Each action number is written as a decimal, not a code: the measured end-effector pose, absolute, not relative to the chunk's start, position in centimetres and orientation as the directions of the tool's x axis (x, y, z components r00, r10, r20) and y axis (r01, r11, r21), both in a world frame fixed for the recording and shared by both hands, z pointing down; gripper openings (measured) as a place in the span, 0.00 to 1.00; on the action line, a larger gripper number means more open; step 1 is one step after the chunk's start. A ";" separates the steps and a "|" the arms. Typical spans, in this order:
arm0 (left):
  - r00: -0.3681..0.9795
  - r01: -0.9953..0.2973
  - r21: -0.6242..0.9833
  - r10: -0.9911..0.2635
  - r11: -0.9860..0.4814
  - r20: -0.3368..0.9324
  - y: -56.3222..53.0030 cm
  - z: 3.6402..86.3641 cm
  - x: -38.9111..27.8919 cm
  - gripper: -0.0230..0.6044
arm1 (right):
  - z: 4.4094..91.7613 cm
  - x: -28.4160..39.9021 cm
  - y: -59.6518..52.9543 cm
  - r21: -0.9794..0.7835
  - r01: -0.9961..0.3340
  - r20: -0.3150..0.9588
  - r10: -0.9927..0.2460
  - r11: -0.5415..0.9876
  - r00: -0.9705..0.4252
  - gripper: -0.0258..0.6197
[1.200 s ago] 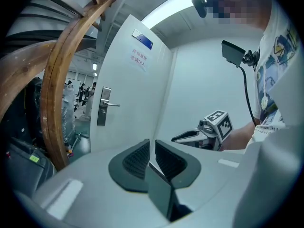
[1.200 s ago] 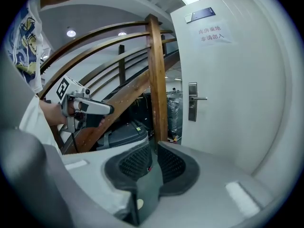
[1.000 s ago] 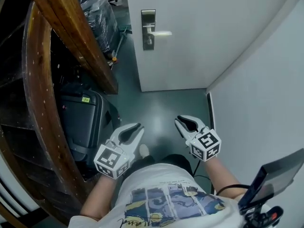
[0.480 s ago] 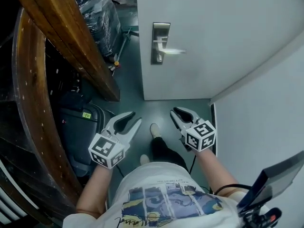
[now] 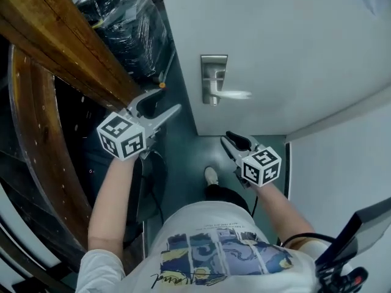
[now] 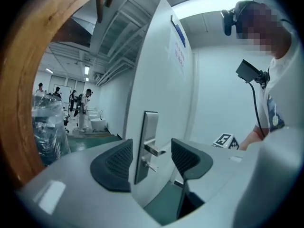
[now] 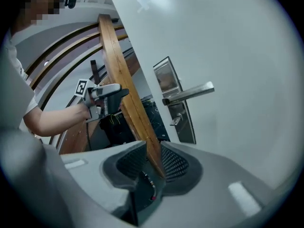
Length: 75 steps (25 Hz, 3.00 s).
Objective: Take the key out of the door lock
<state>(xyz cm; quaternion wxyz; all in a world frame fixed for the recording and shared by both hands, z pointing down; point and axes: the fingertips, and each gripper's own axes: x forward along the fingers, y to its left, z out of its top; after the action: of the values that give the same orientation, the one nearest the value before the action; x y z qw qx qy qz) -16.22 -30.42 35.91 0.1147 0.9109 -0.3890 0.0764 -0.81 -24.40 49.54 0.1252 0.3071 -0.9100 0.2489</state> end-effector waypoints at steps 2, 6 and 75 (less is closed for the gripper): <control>0.691 -0.720 0.133 -0.688 -0.681 0.223 -33.8 35.0 -16.7 0.48 | 49.7 -0.9 -25.6 -0.424 -0.612 0.370 -0.489 0.668 -0.790 0.17; 0.724 -0.689 0.160 -0.660 -0.707 0.201 -38.8 34.1 -17.0 0.57 | 50.1 -1.1 -27.5 -0.460 -0.608 0.366 -0.485 0.647 -0.794 0.18; 0.892 -0.434 0.299 -0.453 -0.850 0.005 -43.1 31.2 -12.2 0.44 | 53.3 -5.1 -36.4 -0.986 -0.165 0.131 -0.583 0.006 -0.802 0.08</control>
<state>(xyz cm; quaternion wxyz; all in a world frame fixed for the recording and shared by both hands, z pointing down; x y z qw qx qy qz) -12.23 -43.13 31.24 0.1478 0.9612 -0.2306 -0.0329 -5.07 -36.45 53.34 -0.1605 0.2706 -0.6907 0.6511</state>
